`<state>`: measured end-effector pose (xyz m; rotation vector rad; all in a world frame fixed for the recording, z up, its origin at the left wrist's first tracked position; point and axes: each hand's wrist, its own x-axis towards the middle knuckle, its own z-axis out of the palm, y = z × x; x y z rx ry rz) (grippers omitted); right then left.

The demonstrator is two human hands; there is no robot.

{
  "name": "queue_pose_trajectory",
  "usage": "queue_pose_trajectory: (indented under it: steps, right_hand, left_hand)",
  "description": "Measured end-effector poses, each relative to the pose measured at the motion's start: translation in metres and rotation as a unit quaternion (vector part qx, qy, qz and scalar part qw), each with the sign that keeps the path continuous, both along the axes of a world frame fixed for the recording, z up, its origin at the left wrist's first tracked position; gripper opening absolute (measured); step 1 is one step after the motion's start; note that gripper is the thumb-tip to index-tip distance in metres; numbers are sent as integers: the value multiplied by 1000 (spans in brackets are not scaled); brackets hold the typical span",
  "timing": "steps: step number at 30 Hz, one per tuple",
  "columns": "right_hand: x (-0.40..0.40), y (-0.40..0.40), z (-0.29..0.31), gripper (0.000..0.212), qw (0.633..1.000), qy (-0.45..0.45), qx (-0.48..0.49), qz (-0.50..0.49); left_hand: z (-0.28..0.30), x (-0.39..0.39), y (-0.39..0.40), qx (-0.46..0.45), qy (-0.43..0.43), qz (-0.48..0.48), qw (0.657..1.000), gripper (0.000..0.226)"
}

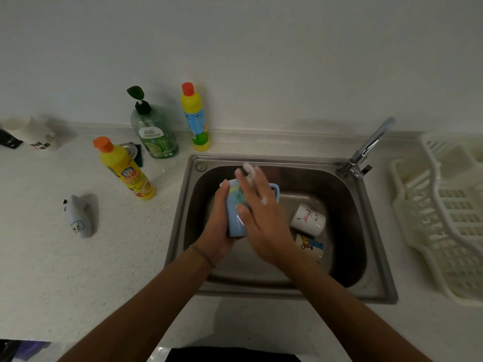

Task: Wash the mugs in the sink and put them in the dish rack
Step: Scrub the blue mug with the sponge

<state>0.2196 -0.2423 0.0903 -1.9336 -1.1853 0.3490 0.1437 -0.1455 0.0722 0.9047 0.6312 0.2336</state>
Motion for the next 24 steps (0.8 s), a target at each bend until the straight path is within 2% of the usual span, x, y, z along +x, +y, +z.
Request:
queue_pose_trajectory:
  steps: [2, 3, 6, 8, 11, 13, 16, 18, 20, 22, 24]
  right_hand:
    - [6, 6, 4, 59, 998, 46, 5, -42]
    - [4, 6, 4, 60, 999, 27, 10, -44]
    - [-18, -3, -4, 67, 994, -103, 26, 6]
    - [-21, -8, -11, 66, 991, -128, 38, 26]
    - [-1, 1, 1, 62, 999, 5, 20, -35]
    - [3, 6, 10, 59, 997, 28, 25, -70]
    - [-18, 1, 1, 61, 993, -106, 27, -36]
    - [-26, -5, -10, 68, 992, -126, 26, 1]
    - [-14, -4, -13, 63, 996, -90, 21, -11]
    - [1, 0, -2, 56, 998, 20, 6, -56]
    - [11, -2, 6, 53, 994, 80, 20, -72]
  left_hand:
    - [4, 2, -2, -1, 12, 2, 1000, 63]
    - [5, 1, -2, 4, 8, 8, 1000, 64]
    - [6, 0, 2, 27, -17, 21, 999, 67]
    - [5, -1, 2, 45, -8, 19, 999, 69]
    - [11, 0, -5, 26, 23, 20, 999, 78]
    - [14, 2, -8, 18, 27, 18, 999, 78]
    - [12, 0, -2, 34, -9, 27, 999, 68]
    - [10, -3, 1, 21, -22, 22, 999, 67]
    - [11, -3, -1, 7, -14, 12, 1000, 68]
    - [13, -3, -6, -22, 3, 8, 1000, 71]
    - [13, -2, -9, -63, 17, 9, 998, 69]
